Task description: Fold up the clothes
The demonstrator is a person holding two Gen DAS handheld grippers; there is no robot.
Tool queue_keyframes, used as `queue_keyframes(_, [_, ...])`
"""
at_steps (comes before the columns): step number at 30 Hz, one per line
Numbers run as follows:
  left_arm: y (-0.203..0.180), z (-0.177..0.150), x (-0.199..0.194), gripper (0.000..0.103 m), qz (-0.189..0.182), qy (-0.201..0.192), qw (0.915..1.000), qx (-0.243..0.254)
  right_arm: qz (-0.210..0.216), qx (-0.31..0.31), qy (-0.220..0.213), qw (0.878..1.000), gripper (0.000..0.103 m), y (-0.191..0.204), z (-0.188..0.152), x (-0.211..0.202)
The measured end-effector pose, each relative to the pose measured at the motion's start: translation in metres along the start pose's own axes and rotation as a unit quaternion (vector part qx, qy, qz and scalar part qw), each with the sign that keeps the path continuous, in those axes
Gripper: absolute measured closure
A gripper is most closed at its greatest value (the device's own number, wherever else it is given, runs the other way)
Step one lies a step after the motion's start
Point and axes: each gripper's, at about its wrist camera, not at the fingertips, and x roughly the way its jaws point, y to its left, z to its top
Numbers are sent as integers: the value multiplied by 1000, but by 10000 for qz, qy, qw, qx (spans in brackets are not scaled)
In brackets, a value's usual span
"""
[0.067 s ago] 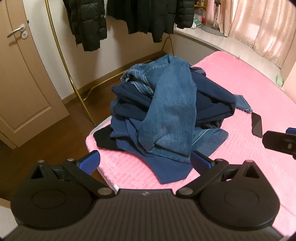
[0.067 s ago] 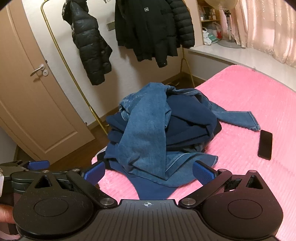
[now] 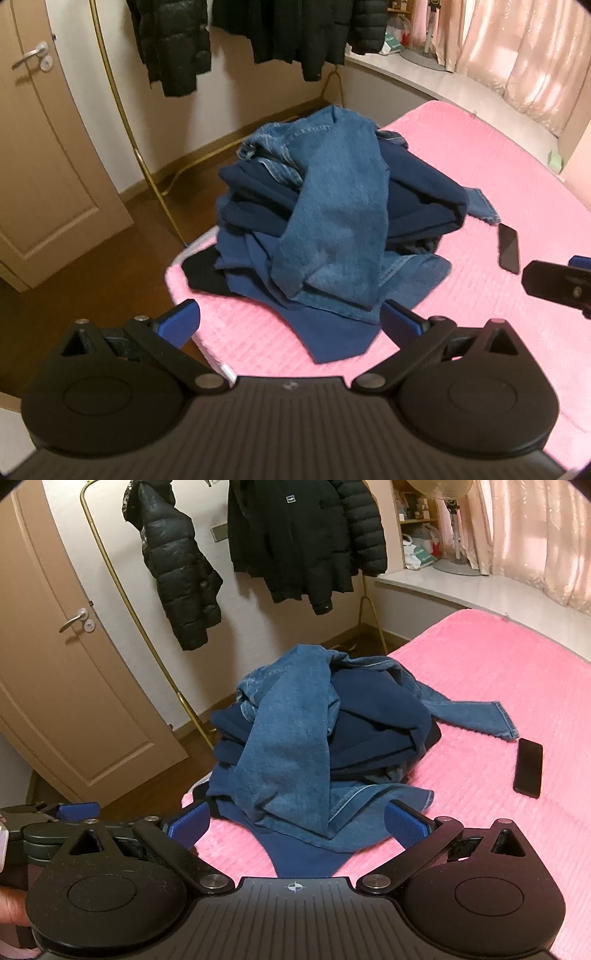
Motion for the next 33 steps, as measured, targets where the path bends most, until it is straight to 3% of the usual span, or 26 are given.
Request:
queue_keyframes(4, [-6,-7,-1,1,19,-101,9999,65,18,3,31,10000,0,-2,-1,1])
queue_keyframes(12, [1,1,6,1,-199,156,9997,-28,29,28,68,10000,0,-4,2,0])
queue_keyframes(33, [-5,2,8,1,-207,171,9996,-11,25,-12,110,9999,0,-5,-2,10])
